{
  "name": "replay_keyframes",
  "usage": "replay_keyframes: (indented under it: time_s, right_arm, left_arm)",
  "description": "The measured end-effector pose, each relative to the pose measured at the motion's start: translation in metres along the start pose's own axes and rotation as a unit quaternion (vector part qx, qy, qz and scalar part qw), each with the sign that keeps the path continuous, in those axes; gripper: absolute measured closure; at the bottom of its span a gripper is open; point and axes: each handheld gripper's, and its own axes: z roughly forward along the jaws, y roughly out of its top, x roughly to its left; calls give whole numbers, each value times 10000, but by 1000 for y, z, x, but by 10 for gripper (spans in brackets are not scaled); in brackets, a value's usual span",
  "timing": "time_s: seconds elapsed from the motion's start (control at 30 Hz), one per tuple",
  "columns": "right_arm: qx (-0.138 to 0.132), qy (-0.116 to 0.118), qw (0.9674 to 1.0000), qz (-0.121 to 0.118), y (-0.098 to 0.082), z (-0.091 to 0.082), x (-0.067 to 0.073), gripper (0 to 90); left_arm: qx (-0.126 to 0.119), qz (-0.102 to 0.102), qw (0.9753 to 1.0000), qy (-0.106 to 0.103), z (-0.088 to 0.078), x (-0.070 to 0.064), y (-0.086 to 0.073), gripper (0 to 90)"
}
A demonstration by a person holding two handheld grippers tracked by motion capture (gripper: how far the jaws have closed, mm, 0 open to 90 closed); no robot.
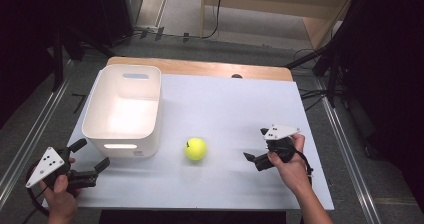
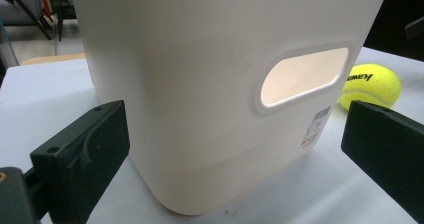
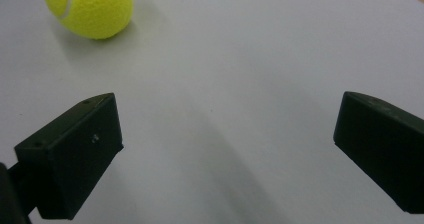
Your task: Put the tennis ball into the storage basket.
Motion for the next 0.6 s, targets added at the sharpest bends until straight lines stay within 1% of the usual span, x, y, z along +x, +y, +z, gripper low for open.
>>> replay_keyframes:
  time_s: [0.03,0.1,0.17,0.3,0.53,0.6]
  right_arm:
    - [16,33,10000,-31,2,2,0,0]
    - [65,47,10000,-17,6,4,1,0]
    - [62,114,9999,-82,9,7,1,0]
    - [141,155,9997,-110,15,13,3,0]
    - [261,266,9989,-269,27,23,6,0]
    - [307,281,9988,-254,30,25,7,0]
  left_arm:
    - [-7,-1,10000,-5,0,0,0,0]
    - [-23,-5,10000,-10,0,0,0,0]
    - [-37,-14,10000,-27,0,0,0,0]
    - [-28,5,10000,-32,0,0,0,0]
    - [-35,10,10000,-34,-1,0,0,0]
    - [-35,12,10000,-39,-1,0,0,0]
